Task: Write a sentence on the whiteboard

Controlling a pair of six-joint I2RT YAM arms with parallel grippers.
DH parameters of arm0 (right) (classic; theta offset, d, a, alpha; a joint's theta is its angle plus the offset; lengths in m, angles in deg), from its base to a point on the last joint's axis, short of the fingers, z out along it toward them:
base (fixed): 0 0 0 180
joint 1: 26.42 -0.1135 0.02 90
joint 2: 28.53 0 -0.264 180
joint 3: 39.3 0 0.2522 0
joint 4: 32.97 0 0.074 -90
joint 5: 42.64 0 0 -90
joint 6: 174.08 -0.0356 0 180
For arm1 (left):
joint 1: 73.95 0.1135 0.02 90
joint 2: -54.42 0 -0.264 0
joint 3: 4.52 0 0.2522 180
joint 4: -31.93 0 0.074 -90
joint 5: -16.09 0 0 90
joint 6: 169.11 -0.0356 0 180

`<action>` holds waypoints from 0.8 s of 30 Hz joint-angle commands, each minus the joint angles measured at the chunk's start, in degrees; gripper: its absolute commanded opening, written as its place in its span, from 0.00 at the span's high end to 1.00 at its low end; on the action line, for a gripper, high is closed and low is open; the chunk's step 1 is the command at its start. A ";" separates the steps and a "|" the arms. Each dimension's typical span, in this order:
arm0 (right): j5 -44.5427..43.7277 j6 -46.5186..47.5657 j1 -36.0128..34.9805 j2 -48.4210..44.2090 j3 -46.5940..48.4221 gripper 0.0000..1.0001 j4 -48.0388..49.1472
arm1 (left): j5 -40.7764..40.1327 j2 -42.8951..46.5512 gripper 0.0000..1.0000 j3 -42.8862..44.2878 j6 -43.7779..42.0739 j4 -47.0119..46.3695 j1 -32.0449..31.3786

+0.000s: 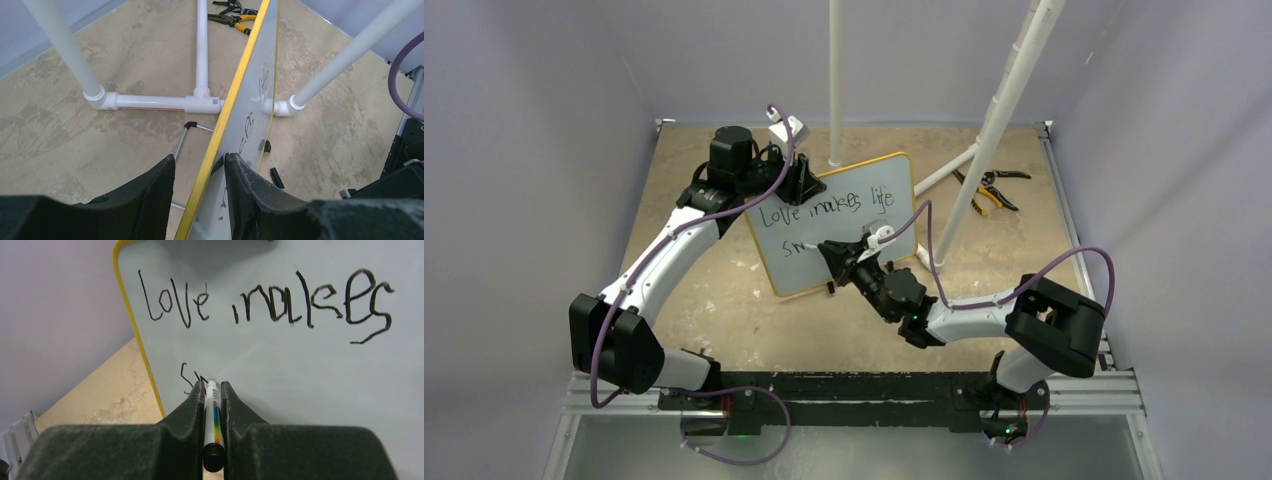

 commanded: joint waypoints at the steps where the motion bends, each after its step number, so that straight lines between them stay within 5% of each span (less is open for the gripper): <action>1: -2.56 2.25 0.95 -0.93 3.36 1.00 2.27 | 2.14 -0.23 0.93 -0.47 1.18 0.10 0.20; 24: 3.74 2.83 1.08 -3.28 2.30 1.00 2.43 | 2.49 -0.50 0.93 -0.83 1.30 -0.17 0.19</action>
